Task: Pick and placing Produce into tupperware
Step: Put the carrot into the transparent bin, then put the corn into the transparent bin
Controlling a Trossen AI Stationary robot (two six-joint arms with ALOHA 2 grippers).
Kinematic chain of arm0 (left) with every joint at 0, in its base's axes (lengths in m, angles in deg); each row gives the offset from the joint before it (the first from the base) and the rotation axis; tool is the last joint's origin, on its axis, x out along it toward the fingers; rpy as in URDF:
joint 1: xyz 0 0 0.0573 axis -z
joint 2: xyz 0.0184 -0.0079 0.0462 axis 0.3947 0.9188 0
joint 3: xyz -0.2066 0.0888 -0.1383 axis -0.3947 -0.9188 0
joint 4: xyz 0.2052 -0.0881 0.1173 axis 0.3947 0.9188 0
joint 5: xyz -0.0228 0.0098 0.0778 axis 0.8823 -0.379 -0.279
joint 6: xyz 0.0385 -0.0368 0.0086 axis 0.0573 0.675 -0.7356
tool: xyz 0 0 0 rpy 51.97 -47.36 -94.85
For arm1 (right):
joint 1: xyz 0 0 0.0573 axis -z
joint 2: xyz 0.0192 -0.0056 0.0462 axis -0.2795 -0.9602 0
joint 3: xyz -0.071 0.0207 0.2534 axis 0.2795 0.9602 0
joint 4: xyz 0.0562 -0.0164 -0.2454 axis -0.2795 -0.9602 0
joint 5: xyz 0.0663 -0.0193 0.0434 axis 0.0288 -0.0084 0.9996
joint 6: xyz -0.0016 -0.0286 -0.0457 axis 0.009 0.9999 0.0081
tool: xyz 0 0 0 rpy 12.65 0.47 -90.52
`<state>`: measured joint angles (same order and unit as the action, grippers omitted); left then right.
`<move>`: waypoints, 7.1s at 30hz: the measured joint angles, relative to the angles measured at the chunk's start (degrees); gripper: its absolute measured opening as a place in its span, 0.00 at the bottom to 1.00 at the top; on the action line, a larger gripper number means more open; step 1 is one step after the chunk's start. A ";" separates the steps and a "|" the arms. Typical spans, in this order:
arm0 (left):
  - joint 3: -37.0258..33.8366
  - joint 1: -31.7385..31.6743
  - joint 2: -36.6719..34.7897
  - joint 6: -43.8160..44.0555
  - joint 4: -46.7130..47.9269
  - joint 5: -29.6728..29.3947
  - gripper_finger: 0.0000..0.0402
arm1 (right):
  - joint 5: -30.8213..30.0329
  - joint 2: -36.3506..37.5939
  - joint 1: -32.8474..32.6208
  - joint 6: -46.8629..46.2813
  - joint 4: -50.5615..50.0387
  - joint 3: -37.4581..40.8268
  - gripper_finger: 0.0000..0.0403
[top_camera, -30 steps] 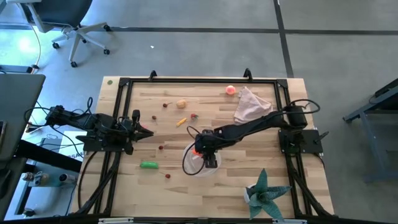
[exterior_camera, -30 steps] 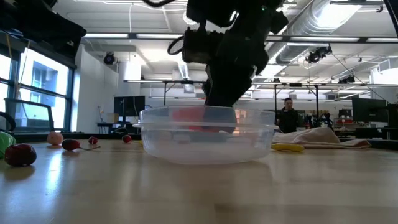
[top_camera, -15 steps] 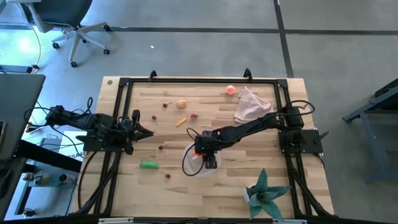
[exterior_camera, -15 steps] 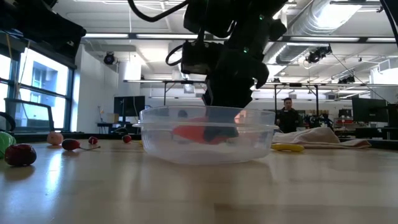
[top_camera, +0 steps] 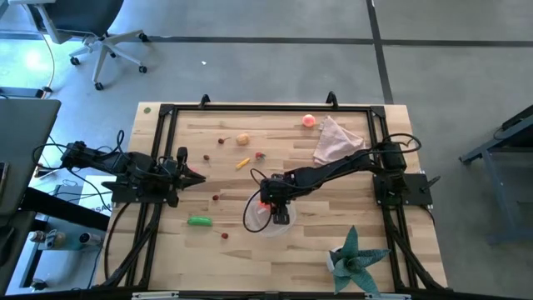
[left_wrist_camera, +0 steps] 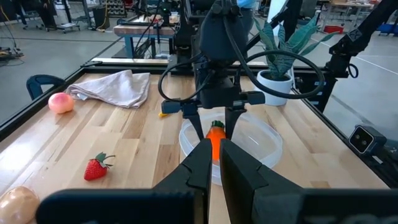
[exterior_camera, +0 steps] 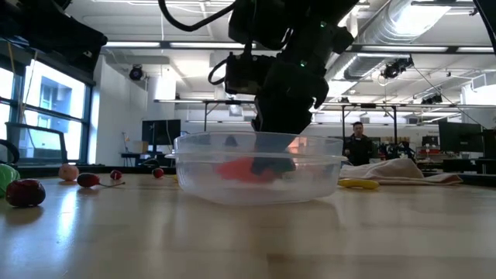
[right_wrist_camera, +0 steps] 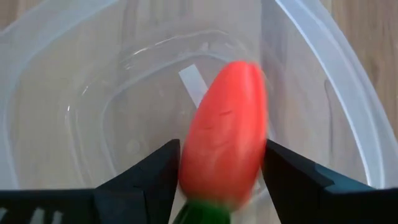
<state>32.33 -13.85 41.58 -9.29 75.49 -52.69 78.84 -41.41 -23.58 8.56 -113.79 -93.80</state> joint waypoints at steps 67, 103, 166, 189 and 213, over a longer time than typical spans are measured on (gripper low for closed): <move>0.00 0.00 -0.02 -0.02 0.00 -0.01 0.05 | -7.52 25.74 8.28 -32.27 -29.00 10.81 0.58; 0.00 0.02 -0.02 0.00 0.00 -0.01 0.05 | 0.20 20.07 15.27 -23.76 -10.43 25.20 0.57; 0.00 0.01 -0.02 -0.01 0.02 -0.01 0.05 | -5.35 16.98 14.33 -23.74 -10.42 25.16 0.12; 0.00 0.02 -0.02 -0.01 0.01 -0.02 0.05 | -13.75 16.68 8.15 -21.80 -24.00 9.21 0.11; 0.00 0.02 -0.01 0.00 0.01 -0.01 0.05 | -11.29 9.09 -5.51 -5.23 -13.93 -8.13 0.11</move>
<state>32.33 -13.84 41.56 -9.29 75.50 -52.70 67.55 -32.32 -29.09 3.33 -127.71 -101.93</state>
